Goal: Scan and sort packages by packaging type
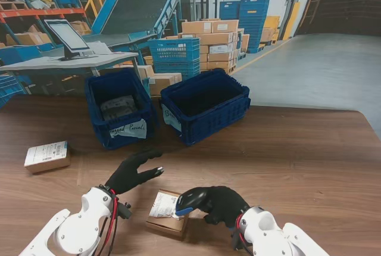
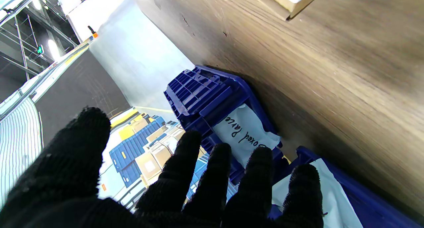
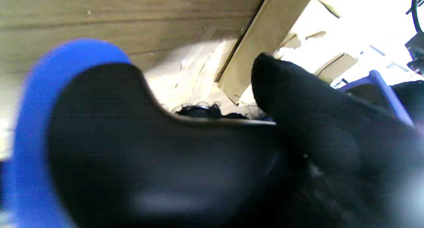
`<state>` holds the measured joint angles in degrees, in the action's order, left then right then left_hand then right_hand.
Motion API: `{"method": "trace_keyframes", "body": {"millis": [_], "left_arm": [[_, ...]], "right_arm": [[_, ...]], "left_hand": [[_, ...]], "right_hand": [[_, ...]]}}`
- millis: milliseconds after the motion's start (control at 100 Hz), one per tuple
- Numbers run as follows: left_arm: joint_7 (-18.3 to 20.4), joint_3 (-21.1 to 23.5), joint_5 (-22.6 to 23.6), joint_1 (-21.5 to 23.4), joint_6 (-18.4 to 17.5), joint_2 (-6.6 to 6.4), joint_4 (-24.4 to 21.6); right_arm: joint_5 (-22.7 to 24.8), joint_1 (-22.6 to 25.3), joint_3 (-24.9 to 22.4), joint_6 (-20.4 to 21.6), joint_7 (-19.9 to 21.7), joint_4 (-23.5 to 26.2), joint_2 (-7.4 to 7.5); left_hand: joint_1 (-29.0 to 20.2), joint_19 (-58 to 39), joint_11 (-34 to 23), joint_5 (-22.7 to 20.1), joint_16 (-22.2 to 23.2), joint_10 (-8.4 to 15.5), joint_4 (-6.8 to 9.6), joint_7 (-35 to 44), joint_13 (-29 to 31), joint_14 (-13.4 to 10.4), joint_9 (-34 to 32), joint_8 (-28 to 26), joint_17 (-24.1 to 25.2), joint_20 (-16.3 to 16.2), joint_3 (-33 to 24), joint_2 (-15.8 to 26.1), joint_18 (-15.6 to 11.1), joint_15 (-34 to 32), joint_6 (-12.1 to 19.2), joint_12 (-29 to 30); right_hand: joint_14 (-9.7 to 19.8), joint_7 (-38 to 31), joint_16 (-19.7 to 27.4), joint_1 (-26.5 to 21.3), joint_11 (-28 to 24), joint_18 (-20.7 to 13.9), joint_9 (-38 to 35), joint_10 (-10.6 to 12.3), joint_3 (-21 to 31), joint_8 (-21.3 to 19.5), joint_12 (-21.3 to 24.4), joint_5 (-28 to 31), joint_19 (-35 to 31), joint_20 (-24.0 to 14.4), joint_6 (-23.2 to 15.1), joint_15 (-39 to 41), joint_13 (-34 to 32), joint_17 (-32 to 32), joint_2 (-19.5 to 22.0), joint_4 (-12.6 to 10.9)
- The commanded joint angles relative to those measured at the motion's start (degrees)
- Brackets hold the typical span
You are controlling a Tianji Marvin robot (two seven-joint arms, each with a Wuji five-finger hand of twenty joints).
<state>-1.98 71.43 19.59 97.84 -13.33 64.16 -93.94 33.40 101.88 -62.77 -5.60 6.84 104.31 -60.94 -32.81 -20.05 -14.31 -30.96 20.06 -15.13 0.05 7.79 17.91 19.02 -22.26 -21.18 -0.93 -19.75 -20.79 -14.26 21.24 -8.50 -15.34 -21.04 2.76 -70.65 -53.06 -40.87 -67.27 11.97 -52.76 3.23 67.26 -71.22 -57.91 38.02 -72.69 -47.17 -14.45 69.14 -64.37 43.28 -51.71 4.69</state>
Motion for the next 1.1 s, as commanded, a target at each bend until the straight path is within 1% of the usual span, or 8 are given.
{"method": "trace_keyframes", "body": {"millis": [0, 330, 720, 950, 1090], "left_arm": [[1.13, -0.16, -0.31, 0.21, -0.22, 0.28, -0.09], [1.46, -0.19, -0.45, 0.15, -0.56, 0.21, 0.17], [2.38, -0.13, -0.68, 0.21, -0.95, 0.00, 0.31], [3.08, -0.06, -0.66, 0.24, -0.91, -0.17, 0.39], [3.94, -0.11, -0.52, 0.01, -1.06, -0.39, 0.44]], "right_arm": [[0.46, 0.43, 0.50, 0.37, 0.60, -0.16, -0.50], [3.03, 0.91, 2.00, 0.25, -1.14, -0.87, -0.53], [2.41, 0.42, 2.69, 1.68, -0.97, -2.13, -0.45], [2.46, 0.58, 2.40, 1.64, -1.09, -2.00, -0.48], [2.20, 0.95, 1.59, 0.74, -1.40, -1.05, -0.66]], "left_hand": [[-0.58, 2.05, 1.30, -0.15, -0.85, -0.26, 1.19, -0.89, -1.80, 0.91, 1.25, -0.11, 0.73, -0.52, 1.76, 1.80, -0.61, 1.43, -0.73, 0.51], [-0.57, 2.31, 1.37, -0.09, -1.01, -0.15, 1.18, -0.94, -2.04, 0.89, 1.31, -0.10, 0.70, -0.56, 1.77, 1.84, -0.62, 1.57, -0.66, 0.54], [-0.64, 2.87, 1.67, 0.22, -1.31, -0.20, 1.17, -1.05, -2.65, 0.93, 1.58, -0.06, 0.86, -0.49, 2.02, 2.03, -0.80, 1.88, -0.62, 0.70], [-0.78, 3.06, 1.72, 0.22, -1.38, -0.20, 1.22, -1.03, -2.65, 0.85, 1.68, -0.07, 0.81, -0.52, 2.09, 2.01, -0.87, 1.85, -0.61, 0.72], [-0.64, 3.26, 1.94, 0.38, -1.46, -0.27, 1.23, -1.06, -2.95, 0.85, 2.08, -0.06, 0.89, -0.51, 2.24, 2.16, -0.80, 1.96, -0.52, 0.82]], "right_hand": [[1.78, -3.90, -1.12, -5.15, -0.63, -0.10, 1.21, -1.34, 0.56, -3.39, 0.22, 3.00, -0.73, -0.07, -2.65, 2.35, -0.84, 0.04, 3.18, -0.07], [1.77, -3.87, -1.08, -5.08, -0.66, -0.02, 1.25, -1.35, 0.54, -3.42, 0.28, 3.00, -0.91, -0.02, -2.64, 2.47, -0.83, 0.03, 3.18, -0.02], [1.80, -3.86, -1.01, -5.09, -0.70, -0.20, 1.29, -1.26, 0.56, -3.43, 0.29, 3.01, -0.96, 0.11, -2.64, 2.50, -0.78, 0.04, 3.19, -0.02], [1.87, -3.86, -0.98, -5.05, -0.69, -0.20, 1.28, -1.21, 0.54, -3.44, 0.31, 3.00, -0.98, 0.16, -2.64, 2.48, -0.77, 0.03, 3.13, -0.02], [1.91, -3.86, -0.95, -5.00, -0.67, -0.12, 1.26, -1.18, 0.60, -3.44, 0.33, 3.00, -0.98, 0.20, -2.64, 2.45, -0.81, 0.04, 3.14, -0.03]]}}
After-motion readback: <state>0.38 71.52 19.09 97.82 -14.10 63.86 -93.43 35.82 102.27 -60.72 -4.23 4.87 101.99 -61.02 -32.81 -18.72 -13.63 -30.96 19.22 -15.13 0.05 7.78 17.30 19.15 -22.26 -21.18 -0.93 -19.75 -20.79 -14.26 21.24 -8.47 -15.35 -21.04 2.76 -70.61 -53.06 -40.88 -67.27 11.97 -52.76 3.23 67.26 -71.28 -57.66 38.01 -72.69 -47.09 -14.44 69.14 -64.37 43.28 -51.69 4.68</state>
